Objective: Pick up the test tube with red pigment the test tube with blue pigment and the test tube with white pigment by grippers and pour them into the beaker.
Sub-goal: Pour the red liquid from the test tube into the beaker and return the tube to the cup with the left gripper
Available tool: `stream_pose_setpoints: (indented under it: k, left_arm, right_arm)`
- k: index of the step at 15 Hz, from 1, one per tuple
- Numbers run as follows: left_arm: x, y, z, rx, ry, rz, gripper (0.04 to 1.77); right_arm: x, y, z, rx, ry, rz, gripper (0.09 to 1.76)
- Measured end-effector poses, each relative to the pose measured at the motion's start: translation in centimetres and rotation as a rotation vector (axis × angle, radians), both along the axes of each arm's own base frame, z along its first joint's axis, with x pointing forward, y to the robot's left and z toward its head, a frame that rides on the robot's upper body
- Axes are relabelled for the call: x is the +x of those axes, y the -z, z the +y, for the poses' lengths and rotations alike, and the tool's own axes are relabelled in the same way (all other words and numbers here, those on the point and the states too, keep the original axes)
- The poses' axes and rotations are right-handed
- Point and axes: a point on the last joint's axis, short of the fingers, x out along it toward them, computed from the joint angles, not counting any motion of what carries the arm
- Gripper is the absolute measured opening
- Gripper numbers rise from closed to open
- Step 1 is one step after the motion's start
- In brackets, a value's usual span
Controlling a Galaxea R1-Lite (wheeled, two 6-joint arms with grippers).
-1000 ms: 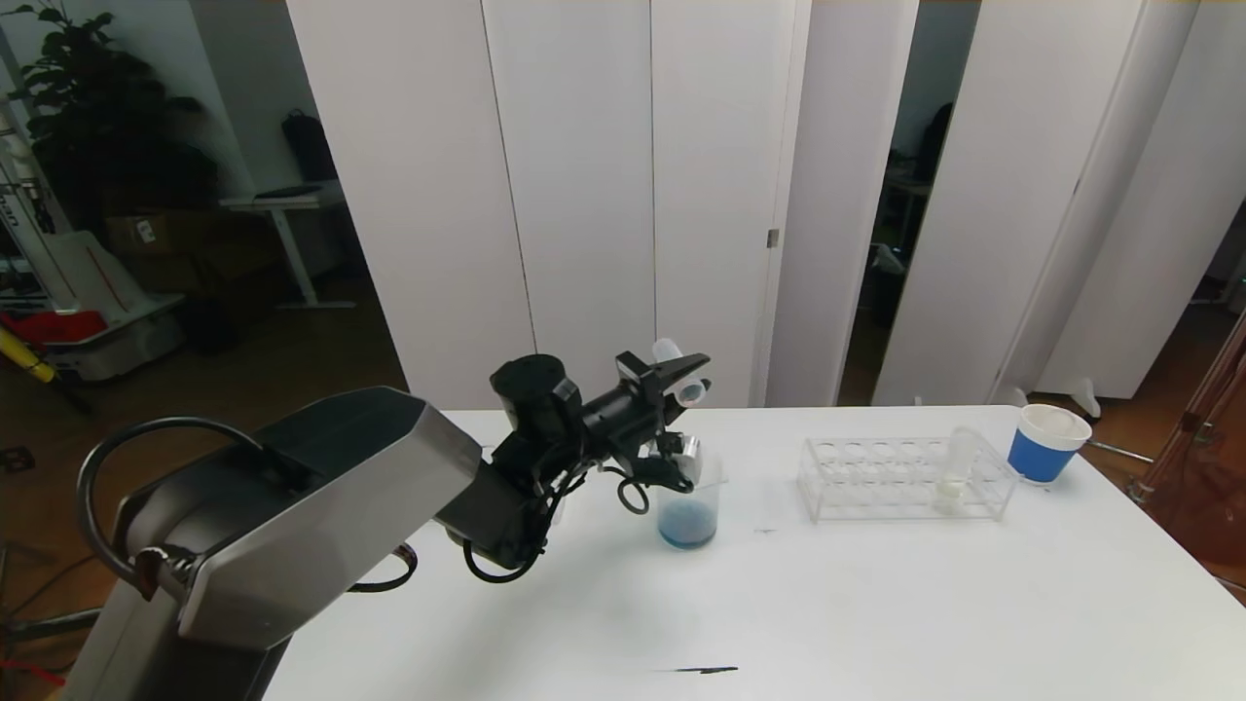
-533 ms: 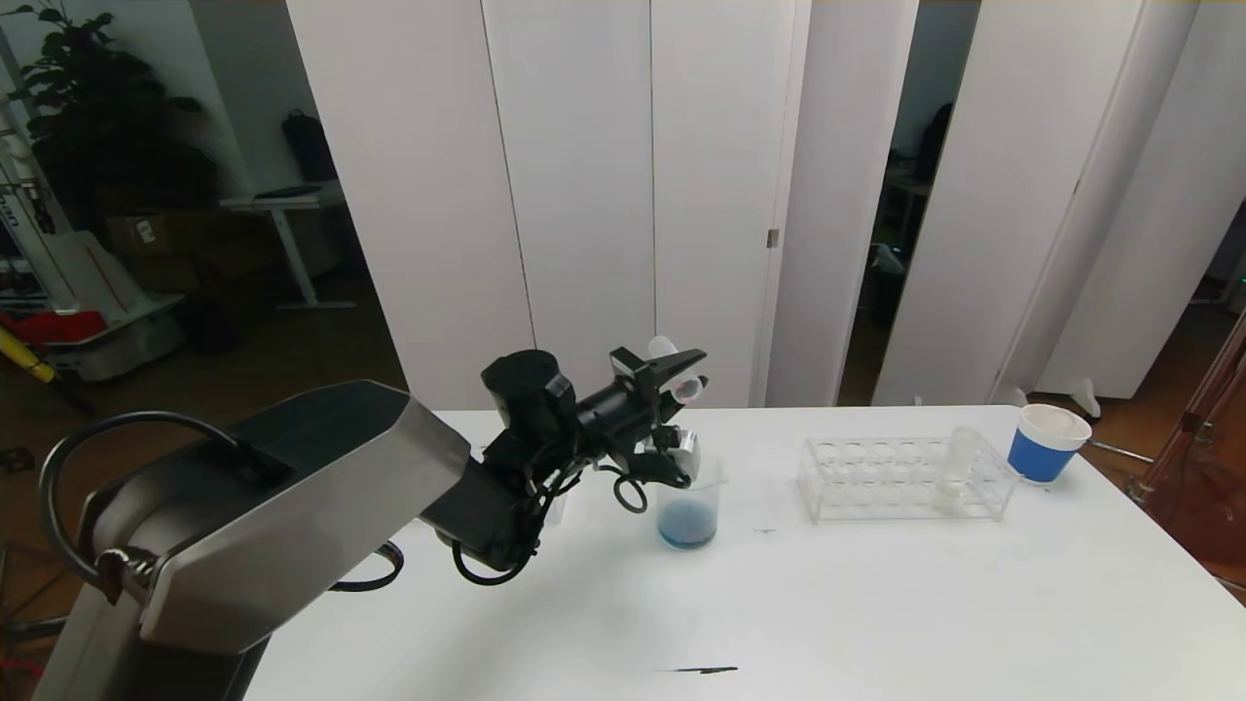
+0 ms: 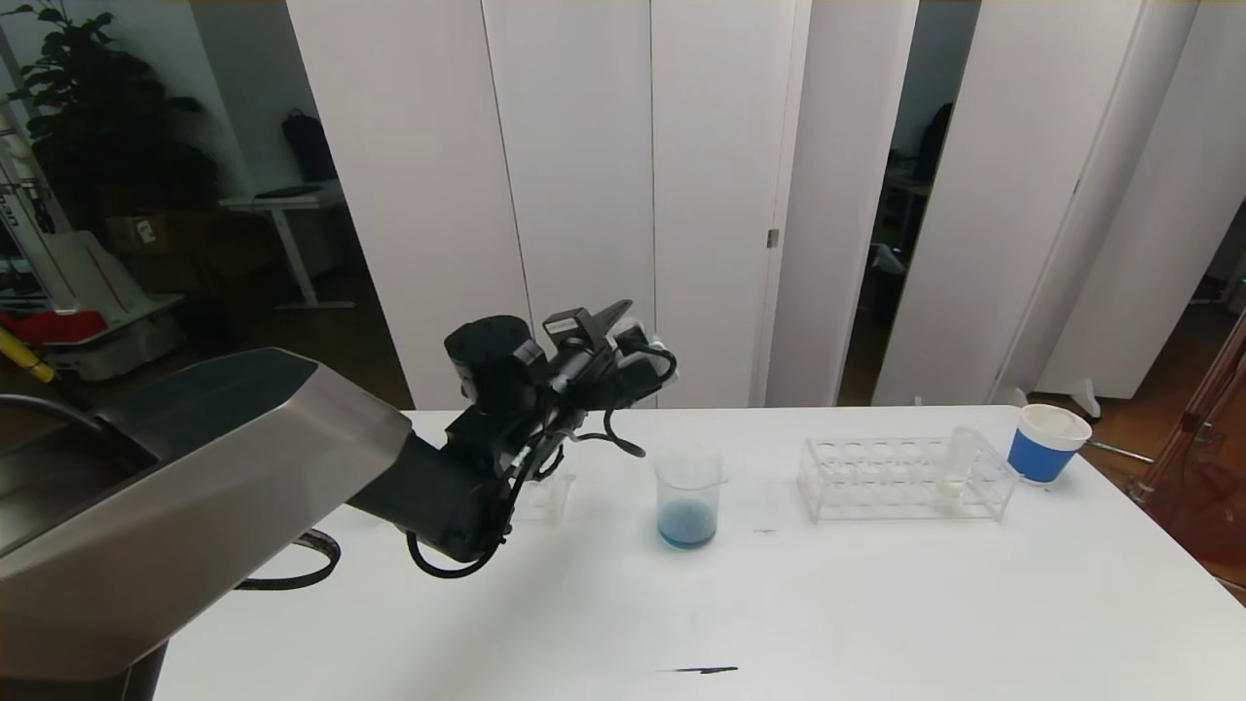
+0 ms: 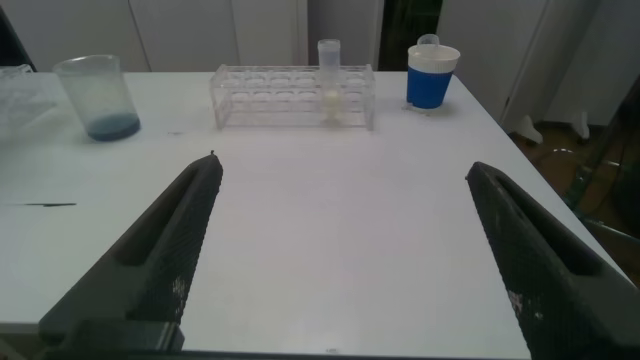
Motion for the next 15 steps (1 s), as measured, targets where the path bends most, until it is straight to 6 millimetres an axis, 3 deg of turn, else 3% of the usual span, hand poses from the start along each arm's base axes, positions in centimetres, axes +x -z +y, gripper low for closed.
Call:
stream_pose_setpoints:
  k: [9,15]
  left_arm:
    - [-1.8,-2.2,2.2,-0.557,-0.306,0.476,0.6]
    - [-4.0,-2.8,5.2,-0.826,-0.437,0.719,0.6]
  right_arm:
    - [0.0,0.0,0.0,0.0,0.0,0.0,1.75]
    - [0.0,0.0,0.0,0.0,0.0,0.0,1.75]
